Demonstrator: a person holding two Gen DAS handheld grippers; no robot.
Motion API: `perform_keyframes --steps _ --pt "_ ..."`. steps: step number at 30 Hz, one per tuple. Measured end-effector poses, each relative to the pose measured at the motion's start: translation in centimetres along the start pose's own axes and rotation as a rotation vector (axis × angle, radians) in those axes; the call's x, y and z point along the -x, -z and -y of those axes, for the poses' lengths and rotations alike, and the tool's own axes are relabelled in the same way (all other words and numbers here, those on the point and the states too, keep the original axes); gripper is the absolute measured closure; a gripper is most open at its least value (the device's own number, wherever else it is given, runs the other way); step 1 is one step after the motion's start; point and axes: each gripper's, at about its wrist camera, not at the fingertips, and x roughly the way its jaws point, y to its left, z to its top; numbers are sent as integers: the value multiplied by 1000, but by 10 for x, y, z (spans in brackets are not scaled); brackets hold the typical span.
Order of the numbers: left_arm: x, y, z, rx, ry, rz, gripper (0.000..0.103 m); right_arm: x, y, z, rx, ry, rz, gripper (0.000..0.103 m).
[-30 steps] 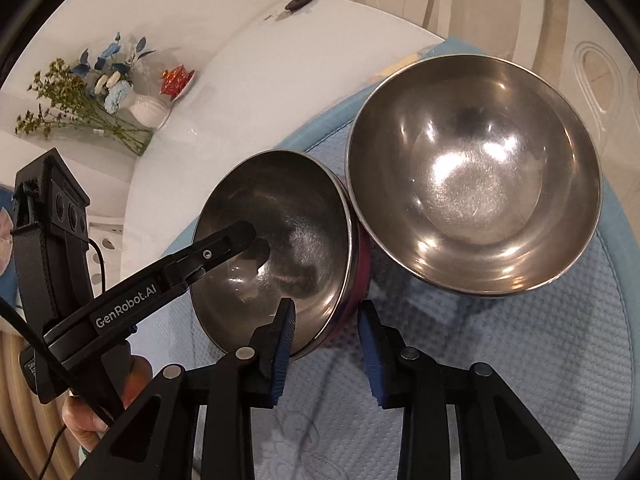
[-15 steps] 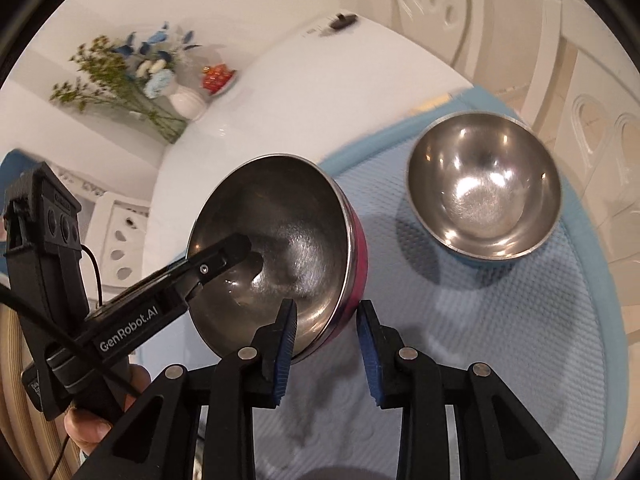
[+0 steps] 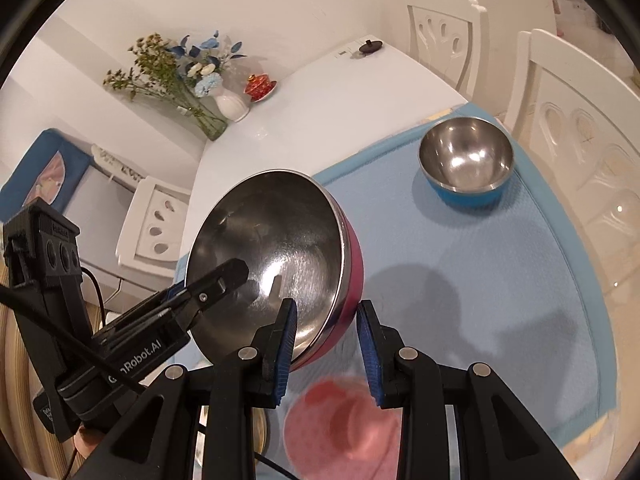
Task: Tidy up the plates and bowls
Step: 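Lift the magenta steel bowl and carry it over the pink bowl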
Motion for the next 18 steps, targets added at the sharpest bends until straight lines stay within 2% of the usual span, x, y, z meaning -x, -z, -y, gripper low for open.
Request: perform_keyframes --steps 9,18 --pt "29 53 15 26 18 15 76 31 58 -9 13 25 -5 73" --pt "21 98 18 26 3 -29 76 27 102 2 -19 54 -61 73"
